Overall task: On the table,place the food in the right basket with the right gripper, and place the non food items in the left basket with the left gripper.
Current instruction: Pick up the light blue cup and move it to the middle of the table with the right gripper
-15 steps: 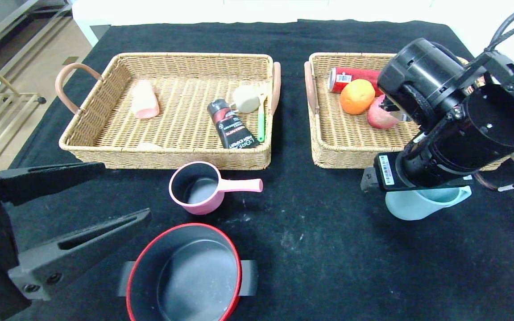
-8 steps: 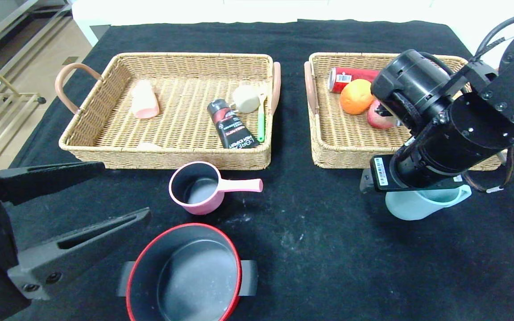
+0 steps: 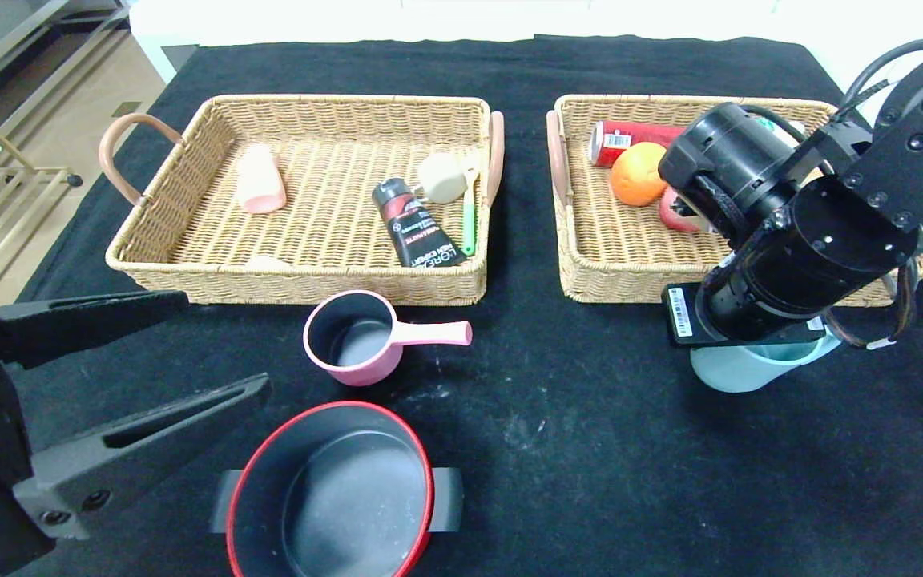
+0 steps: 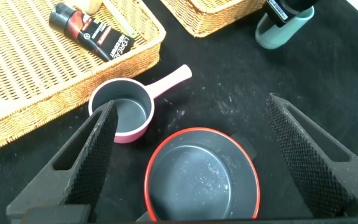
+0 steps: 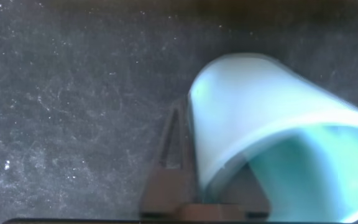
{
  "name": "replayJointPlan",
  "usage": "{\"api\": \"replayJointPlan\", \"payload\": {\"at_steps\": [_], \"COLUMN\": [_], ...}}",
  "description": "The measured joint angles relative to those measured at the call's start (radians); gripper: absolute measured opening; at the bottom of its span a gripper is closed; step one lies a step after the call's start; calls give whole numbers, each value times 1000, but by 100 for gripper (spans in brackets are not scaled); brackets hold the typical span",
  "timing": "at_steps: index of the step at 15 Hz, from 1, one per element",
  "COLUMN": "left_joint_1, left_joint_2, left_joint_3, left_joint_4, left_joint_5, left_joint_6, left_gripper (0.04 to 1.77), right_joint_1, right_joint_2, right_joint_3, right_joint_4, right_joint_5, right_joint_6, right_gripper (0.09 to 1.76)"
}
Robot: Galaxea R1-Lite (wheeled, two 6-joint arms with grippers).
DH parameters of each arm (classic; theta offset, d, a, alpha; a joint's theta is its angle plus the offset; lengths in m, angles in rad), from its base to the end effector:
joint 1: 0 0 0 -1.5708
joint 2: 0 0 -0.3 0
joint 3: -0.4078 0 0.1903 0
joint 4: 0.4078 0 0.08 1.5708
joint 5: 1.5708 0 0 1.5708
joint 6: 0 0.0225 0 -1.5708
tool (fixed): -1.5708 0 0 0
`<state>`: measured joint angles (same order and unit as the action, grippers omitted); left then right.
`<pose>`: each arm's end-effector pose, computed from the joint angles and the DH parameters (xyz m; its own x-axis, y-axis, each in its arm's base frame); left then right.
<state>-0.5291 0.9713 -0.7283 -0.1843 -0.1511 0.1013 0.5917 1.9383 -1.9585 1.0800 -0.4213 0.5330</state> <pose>0.1023 -0.0638 0.2729 0.7760 -0.6281 -0.0580 0.6306 0.7706 0.0922 0.2791 0.1765 0.2713 0.5985 -0.0905 -0.7960 0.0724 0.9956 -0.0587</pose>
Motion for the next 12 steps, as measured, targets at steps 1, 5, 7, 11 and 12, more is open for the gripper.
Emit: {"api": "replayJointPlan", "payload": {"at_steps": [1, 5, 7, 11, 12], "left_joint_1": [0, 0, 0, 0, 0], "left_joint_2": [0, 0, 0, 0, 0], "left_joint_3": [1, 1, 1, 1, 1], "left_joint_4": [0, 3, 4, 3, 3], "left_joint_5": [0, 0, 0, 0, 0], "left_joint_6": [0, 1, 1, 1, 1], "left_gripper": [172, 172, 172, 172, 172], "right_joint_1": [-3, -4, -4, 7, 20], "right_joint_2": [0, 1, 1, -8, -19], "right_joint_3": [0, 0, 0, 1, 1], "right_joint_4": [0, 1, 1, 3, 4], "right_joint_5": [0, 0, 0, 3, 2], "right_joint_6": [0, 0, 1, 1, 0], "right_gripper": [20, 20, 20, 20, 20]}}
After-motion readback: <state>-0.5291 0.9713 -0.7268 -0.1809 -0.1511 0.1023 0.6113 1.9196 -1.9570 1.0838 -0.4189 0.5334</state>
